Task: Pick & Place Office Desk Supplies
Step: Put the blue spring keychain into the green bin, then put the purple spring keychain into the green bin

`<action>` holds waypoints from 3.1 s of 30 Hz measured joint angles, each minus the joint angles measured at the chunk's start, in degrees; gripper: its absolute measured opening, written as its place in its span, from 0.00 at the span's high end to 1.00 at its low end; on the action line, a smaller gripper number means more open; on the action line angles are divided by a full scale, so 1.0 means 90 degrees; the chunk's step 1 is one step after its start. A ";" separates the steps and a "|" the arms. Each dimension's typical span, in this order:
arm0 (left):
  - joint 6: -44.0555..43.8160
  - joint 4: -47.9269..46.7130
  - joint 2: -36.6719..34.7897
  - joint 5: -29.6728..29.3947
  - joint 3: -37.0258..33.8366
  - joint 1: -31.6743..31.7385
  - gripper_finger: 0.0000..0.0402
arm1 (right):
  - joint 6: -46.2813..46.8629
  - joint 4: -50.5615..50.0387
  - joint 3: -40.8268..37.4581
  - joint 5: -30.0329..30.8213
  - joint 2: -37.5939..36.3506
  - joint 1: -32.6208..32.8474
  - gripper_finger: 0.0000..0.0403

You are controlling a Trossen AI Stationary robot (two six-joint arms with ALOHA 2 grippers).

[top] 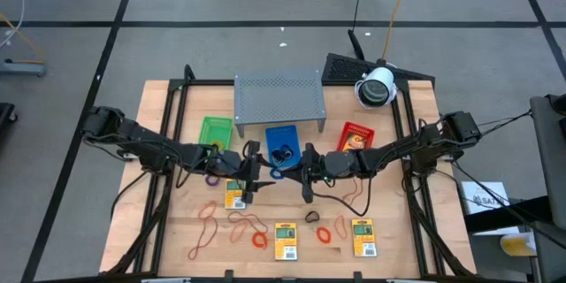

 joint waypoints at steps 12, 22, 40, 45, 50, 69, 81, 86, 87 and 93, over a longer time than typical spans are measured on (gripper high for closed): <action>-0.0201 0.0041 0.0000 0.0002 0.0000 0.0000 0.63 | 0.0020 -0.0044 0.0000 0.0000 0.0000 0.0000 1.00; -0.0313 0.0100 0.0000 -0.0008 0.0000 -0.0002 0.96 | -0.0181 -0.0042 0.0000 0.0005 0.0000 0.0000 1.00; -0.0466 -0.0133 0.0000 -0.0104 0.0000 -0.0007 0.97 | -0.0158 0.0016 0.0005 -0.0153 -0.0015 -0.0072 0.69; -0.0564 -0.0635 -0.0101 -0.0335 0.0000 -0.0018 0.97 | -0.0524 0.0024 0.0019 -0.0146 -0.0355 -0.0153 0.62; -0.1030 -0.1685 -0.0722 -0.1151 0.0000 -0.0104 0.97 | -0.0865 -0.0506 0.0019 -0.0130 -0.0920 -0.0165 0.61; -0.3817 -0.5933 -0.4125 -0.3810 0.0002 -0.0053 0.97 | -0.1327 -0.2325 -0.0302 -0.0138 -0.1681 -0.0151 0.65; -0.5866 -0.7419 -0.4095 -0.3043 0.0002 0.0623 0.87 | -0.1439 -0.1552 -0.0777 -0.0143 -0.1678 -0.0376 0.66; -0.6065 -0.7449 -0.4095 -0.2604 0.0002 0.0825 0.77 | -0.1488 -0.1553 -0.0777 -0.0148 -0.1678 -0.0376 0.66; -0.6068 -0.7444 -0.4092 -0.2535 0.0002 0.0853 0.76 | -0.1488 -0.1557 -0.0777 -0.0148 -0.1678 -0.0376 0.66; -0.5946 -0.7447 -0.4094 -0.2259 0.0002 0.0928 0.63 | -0.1488 -0.1558 -0.0777 -0.0148 -0.1678 -0.0376 0.66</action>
